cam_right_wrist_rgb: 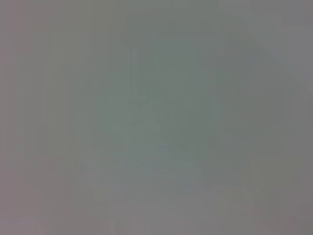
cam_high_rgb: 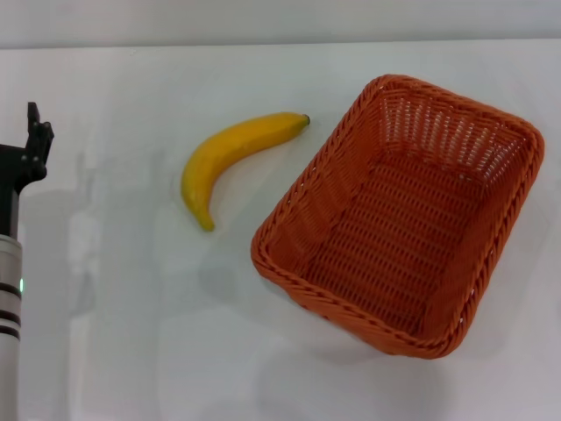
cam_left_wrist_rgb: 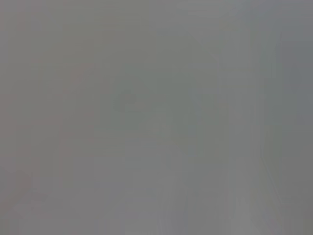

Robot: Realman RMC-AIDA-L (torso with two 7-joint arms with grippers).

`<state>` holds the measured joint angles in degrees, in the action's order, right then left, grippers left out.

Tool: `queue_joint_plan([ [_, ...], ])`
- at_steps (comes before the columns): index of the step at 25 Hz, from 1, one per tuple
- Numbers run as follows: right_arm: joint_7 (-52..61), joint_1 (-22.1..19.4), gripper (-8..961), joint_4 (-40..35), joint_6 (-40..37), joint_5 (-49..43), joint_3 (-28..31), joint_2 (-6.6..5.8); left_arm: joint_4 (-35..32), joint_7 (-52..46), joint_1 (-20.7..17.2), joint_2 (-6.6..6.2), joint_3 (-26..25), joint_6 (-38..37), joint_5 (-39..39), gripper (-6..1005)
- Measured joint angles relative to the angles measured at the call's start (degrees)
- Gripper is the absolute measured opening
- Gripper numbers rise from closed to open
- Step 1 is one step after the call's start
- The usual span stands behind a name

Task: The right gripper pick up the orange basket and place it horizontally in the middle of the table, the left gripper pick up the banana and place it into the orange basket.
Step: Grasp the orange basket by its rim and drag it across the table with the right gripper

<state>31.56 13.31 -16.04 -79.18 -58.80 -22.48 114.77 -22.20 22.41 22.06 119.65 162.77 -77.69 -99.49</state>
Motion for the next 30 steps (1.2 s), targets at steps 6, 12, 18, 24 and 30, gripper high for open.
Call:
queue_joint_plan([
  [6, 0.03, -0.13, 853, -0.04, -1.54, -0.04, 0.14, 0.00, -0.38, 0.00, 0.15, -0.03, 0.00, -0.71, 0.09, 848],
  [12, 0.05, -0.14, 854, -0.05, -1.21, 0.23, 0.16, 0.00, -0.39, -0.01, 0.24, -0.03, 0.00, -0.71, 0.09, 848],
  [18, 0.05, -0.14, 854, -0.14, -1.12, 0.29, 0.23, 0.00, -0.39, -0.07, 0.23, -0.03, 0.00, -0.71, 0.09, 848],
  [24, 0.05, -0.13, 853, -0.14, -1.02, 0.33, 0.24, 0.00, -0.39, -0.08, 0.02, -0.03, 0.00, -0.69, 0.09, 848],
  [30, 0.07, -0.13, 853, -0.04, -0.97, 0.36, 0.24, 0.00, -0.39, -0.08, -0.08, -0.03, 0.00, -0.65, 0.09, 848],
])
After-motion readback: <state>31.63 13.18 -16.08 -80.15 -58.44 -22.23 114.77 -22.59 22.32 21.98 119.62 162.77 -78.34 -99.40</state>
